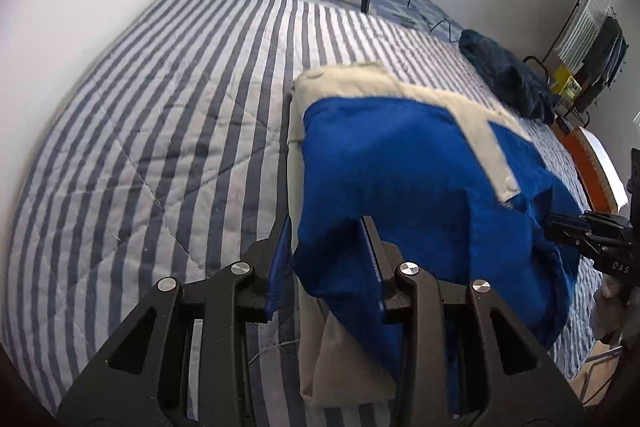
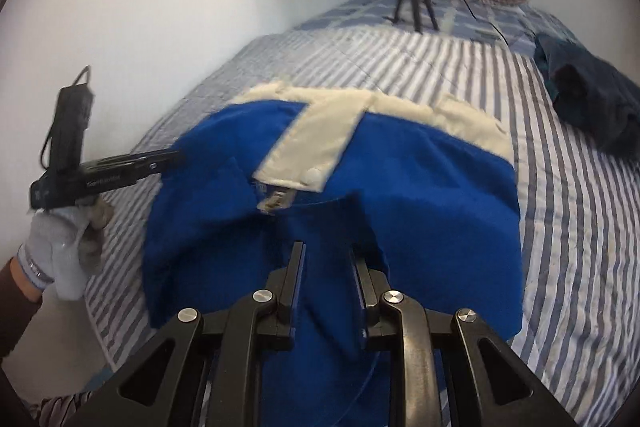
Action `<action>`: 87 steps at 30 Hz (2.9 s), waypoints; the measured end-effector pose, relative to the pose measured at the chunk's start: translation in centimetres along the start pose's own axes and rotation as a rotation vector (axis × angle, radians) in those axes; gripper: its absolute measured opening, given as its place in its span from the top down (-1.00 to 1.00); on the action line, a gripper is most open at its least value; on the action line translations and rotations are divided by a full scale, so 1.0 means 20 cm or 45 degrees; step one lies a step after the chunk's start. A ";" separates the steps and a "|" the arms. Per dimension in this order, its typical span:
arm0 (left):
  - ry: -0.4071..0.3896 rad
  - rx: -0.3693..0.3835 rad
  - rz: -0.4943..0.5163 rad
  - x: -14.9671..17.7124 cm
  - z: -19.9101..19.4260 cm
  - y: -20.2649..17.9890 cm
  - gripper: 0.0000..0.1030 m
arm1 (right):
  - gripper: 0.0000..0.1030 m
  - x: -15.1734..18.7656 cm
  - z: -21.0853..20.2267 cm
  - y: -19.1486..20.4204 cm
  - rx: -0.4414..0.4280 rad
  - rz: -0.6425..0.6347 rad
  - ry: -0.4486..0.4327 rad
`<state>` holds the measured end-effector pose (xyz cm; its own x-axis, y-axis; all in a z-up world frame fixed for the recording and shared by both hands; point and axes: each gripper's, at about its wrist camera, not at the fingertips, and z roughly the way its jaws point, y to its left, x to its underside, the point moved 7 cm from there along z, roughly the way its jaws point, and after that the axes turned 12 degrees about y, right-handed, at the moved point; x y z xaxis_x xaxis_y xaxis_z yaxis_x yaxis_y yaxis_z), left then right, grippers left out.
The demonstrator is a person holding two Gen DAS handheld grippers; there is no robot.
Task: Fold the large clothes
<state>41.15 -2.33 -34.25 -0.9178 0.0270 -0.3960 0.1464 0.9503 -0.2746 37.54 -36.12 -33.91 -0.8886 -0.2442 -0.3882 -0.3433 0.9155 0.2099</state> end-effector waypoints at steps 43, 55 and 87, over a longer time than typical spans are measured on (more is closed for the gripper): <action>0.239 0.879 -0.515 -0.21 0.21 0.30 -0.40 | -0.37 0.13 0.03 -0.62 -0.756 0.485 -0.013; 0.240 0.702 -0.372 -0.33 0.29 0.11 -0.40 | -0.35 -0.02 0.13 -0.49 -0.773 0.436 0.007; -0.006 0.343 -0.003 -0.22 -0.28 -0.51 0.43 | 0.49 -0.13 -0.26 0.15 -0.006 0.023 -0.059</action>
<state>41.56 -10.32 -24.86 -0.9167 0.0231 -0.3989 0.2379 0.8336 -0.4984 37.19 -34.42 -27.70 -0.8796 -0.2127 -0.4255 -0.3290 0.9181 0.2210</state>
